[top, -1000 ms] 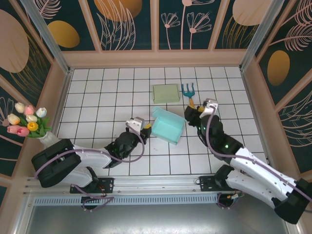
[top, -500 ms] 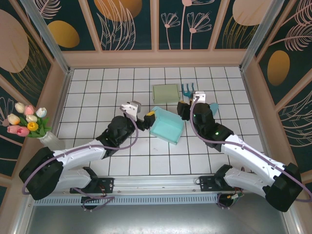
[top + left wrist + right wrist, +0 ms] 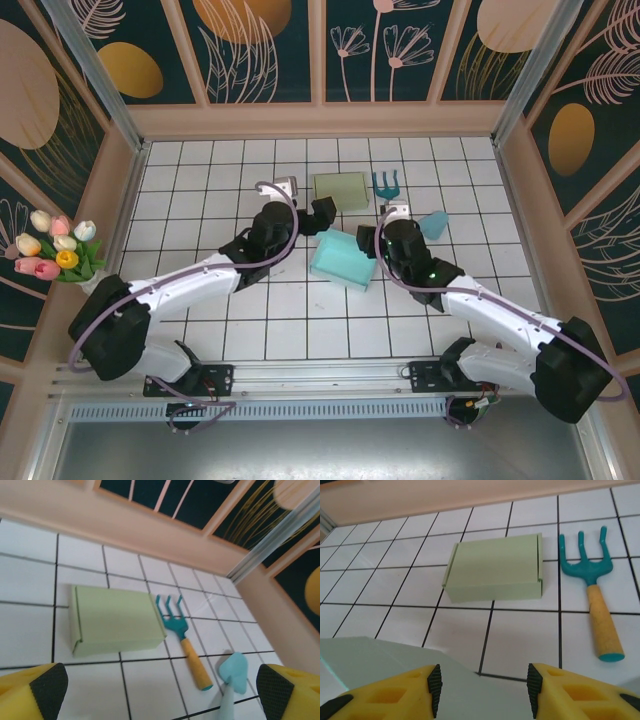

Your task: Fold the paper box

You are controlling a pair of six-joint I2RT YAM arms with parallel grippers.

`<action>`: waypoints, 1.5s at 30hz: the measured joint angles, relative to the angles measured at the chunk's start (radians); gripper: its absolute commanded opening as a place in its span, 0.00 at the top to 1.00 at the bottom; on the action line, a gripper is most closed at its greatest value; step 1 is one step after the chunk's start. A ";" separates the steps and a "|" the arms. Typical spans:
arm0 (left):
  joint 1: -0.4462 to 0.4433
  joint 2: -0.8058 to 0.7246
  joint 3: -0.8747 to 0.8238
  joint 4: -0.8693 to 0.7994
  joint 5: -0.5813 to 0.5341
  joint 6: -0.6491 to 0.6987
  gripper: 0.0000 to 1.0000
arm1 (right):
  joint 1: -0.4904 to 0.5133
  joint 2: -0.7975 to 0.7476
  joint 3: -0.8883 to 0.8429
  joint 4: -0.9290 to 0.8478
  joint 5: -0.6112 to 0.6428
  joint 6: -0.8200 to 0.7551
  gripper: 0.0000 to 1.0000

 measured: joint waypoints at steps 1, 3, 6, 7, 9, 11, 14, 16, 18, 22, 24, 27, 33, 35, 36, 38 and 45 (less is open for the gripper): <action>0.000 0.013 0.001 -0.008 -0.005 -0.006 0.02 | 0.000 -0.005 -0.008 0.002 0.000 0.004 0.48; 0.001 0.042 0.006 -0.028 -0.019 -0.014 0.01 | -0.001 -0.026 -0.032 0.006 0.002 0.018 0.48; 0.008 0.072 0.017 -0.050 -0.027 -0.025 0.01 | -0.001 -0.077 -0.066 0.006 0.009 0.043 0.46; 0.013 0.079 0.021 -0.053 -0.027 -0.029 0.01 | -0.001 -0.098 -0.075 0.005 0.013 0.055 0.46; 0.018 0.084 0.027 -0.053 -0.023 -0.043 0.01 | -0.002 -0.152 -0.090 0.002 0.028 0.078 0.39; 0.021 0.084 0.030 -0.054 -0.019 -0.067 0.02 | -0.008 -0.196 -0.093 -0.003 0.045 0.104 0.29; 0.021 0.084 0.039 -0.084 -0.019 -0.121 0.02 | -0.056 -0.240 -0.091 -0.018 0.072 0.160 0.16; 0.021 0.084 0.058 -0.138 -0.021 -0.167 0.02 | -0.114 -0.241 -0.076 -0.053 0.079 0.212 0.14; 0.021 0.090 0.097 -0.214 -0.032 -0.220 0.02 | -0.184 -0.224 -0.046 -0.098 0.068 0.269 0.14; 0.021 0.116 0.185 -0.331 -0.051 -0.305 0.01 | -0.286 -0.181 -0.001 -0.136 0.008 0.369 0.13; 0.021 0.116 0.198 -0.359 -0.045 -0.353 0.02 | -0.304 -0.155 0.008 -0.145 -0.032 0.420 0.13; 0.021 0.116 0.199 -0.387 -0.016 -0.417 0.02 | -0.310 -0.102 0.014 -0.145 -0.109 0.473 0.14; 0.021 0.116 0.199 -0.400 0.053 -0.513 0.04 | -0.310 0.006 0.026 -0.142 -0.255 0.558 0.14; 0.021 0.118 0.198 -0.400 0.073 -0.535 0.04 | -0.310 0.016 0.026 -0.139 -0.290 0.584 0.14; 0.021 0.119 0.196 -0.400 0.081 -0.546 0.04 | -0.310 0.016 0.026 -0.133 -0.307 0.597 0.14; 0.021 0.121 0.190 -0.399 0.097 -0.566 0.04 | -0.310 0.016 0.020 -0.105 -0.341 0.625 0.15; 0.020 0.133 0.159 -0.399 0.135 -0.641 0.05 | -0.309 0.016 -0.028 -0.044 -0.412 0.695 0.16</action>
